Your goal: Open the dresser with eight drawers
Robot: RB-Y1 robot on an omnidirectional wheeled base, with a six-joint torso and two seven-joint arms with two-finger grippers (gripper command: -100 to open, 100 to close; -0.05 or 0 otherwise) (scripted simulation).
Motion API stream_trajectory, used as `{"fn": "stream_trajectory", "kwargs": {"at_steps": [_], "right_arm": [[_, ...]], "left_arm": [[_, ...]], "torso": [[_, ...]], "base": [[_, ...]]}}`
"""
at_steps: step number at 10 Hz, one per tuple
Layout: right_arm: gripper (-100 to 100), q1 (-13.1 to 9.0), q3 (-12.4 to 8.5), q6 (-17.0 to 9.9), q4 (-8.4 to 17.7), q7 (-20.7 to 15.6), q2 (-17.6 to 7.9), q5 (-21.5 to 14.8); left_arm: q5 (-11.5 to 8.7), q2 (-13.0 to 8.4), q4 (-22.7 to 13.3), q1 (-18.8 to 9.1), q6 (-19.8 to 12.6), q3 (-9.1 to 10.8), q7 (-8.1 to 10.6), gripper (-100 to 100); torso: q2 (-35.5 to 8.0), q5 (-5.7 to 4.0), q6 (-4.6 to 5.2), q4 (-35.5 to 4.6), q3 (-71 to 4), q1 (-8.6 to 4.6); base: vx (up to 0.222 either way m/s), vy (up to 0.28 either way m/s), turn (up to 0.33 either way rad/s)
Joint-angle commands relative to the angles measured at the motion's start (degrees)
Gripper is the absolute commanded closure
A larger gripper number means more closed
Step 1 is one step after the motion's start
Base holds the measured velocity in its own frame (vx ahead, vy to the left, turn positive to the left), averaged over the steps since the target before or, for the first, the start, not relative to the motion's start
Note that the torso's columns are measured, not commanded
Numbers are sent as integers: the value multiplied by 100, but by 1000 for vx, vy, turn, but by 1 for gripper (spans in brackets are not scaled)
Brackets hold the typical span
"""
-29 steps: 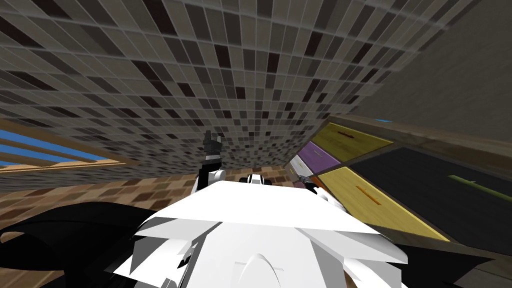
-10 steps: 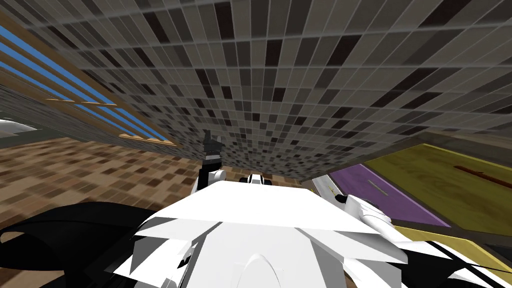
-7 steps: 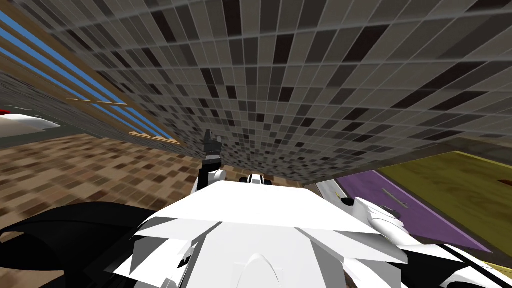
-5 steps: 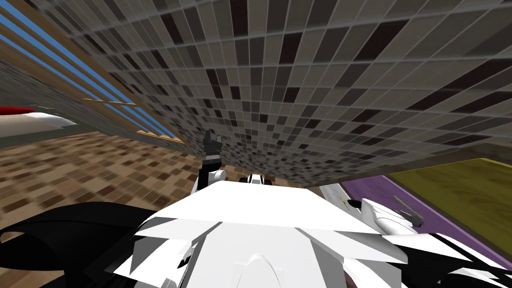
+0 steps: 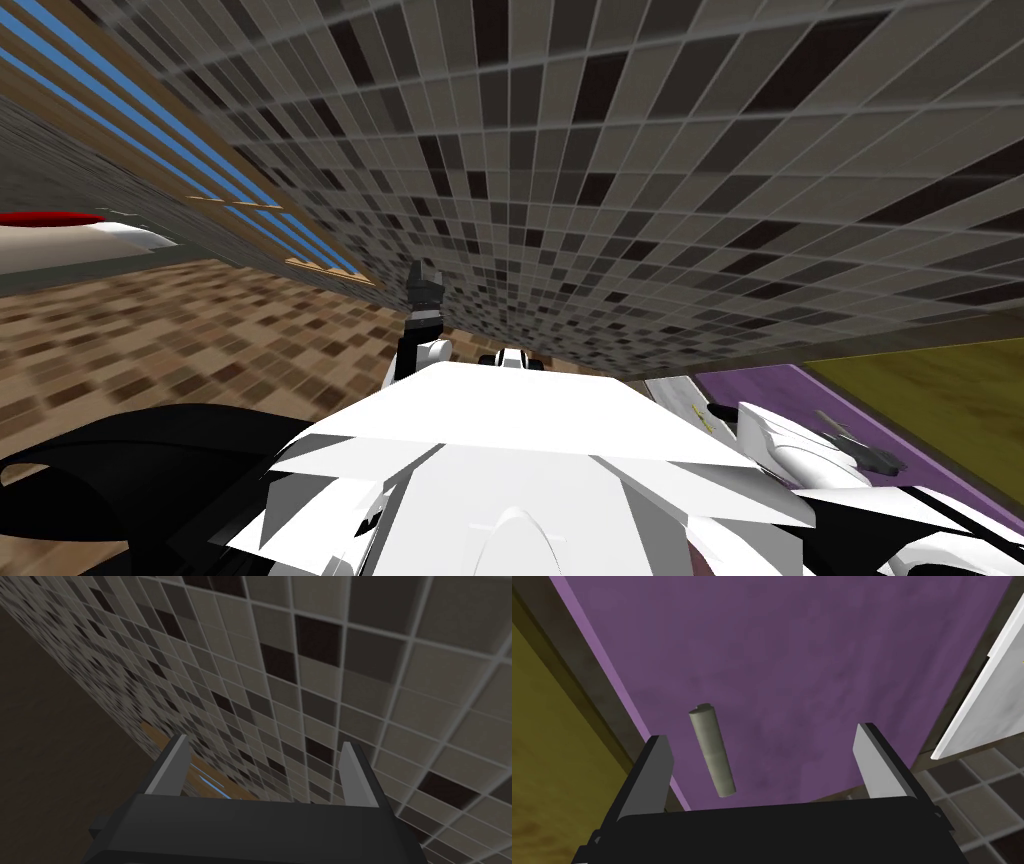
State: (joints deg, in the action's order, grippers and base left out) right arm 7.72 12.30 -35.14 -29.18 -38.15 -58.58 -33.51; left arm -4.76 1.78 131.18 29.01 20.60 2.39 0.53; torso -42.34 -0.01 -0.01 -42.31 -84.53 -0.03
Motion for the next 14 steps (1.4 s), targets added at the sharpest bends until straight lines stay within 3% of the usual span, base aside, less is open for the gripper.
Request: {"fn": "stream_trajectory", "kwargs": {"at_steps": [1, 3, 4, 5, 6, 11, 13, 14], "right_arm": [[-100, -80, 26, -13, 154, -1, -21, -56], [-100, -89, 31, -19, 170, 8, -13, -70], [100, -89, 31, -21, 171, 10, -15, -72], [100, -92, 23, -4, 172, -20, -42, -50], [100, -92, 20, 2, 172, -30, -51, -42], [100, -114, 9, 32, 195, -84, -98, -7], [100, -123, 7, 29, 192, -93, -97, 2], [-100, -84, -34, 164, 211, -185, -275, 94]], "left_arm": [[0, 0, 0, 0, 0, 0, 0, 0], [0, -1, 0, 0, 0, 1, 0, 0], [0, -1, 0, 0, 0, 1, 0, 0], [0, 0, 0, 0, 0, 0, 0, 0], [0, 2, 1, 0, 0, -2, 0, 0], [0, 0, 0, 0, 0, 0, 0, 0], [0, 1, 0, 0, 0, -1, 0, 0], [0, 2, 0, 0, 0, -2, 0, 0]], "torso": [[8, 2, 0, 2, -5, 5], [0, -6, 3, 1, -1, -29], [3, -6, 2, 1, -1, -8], [6, 4, 1, 2, -4, 16], [11, -55, 3, 7, 11, 8], [-4, -15, -1, -1, 3, -53], [9, -29, -3, 3, 3, -10], [6, -29, 0, 3, 4, -10]], "base": [[9, 6, 14], [-10, -80, 3], [-1, -10, 0], [-6, 84, 5], [25, 194, 4], [41, 171, -7], [22, 176, 6], [29, 118, -62]]}}
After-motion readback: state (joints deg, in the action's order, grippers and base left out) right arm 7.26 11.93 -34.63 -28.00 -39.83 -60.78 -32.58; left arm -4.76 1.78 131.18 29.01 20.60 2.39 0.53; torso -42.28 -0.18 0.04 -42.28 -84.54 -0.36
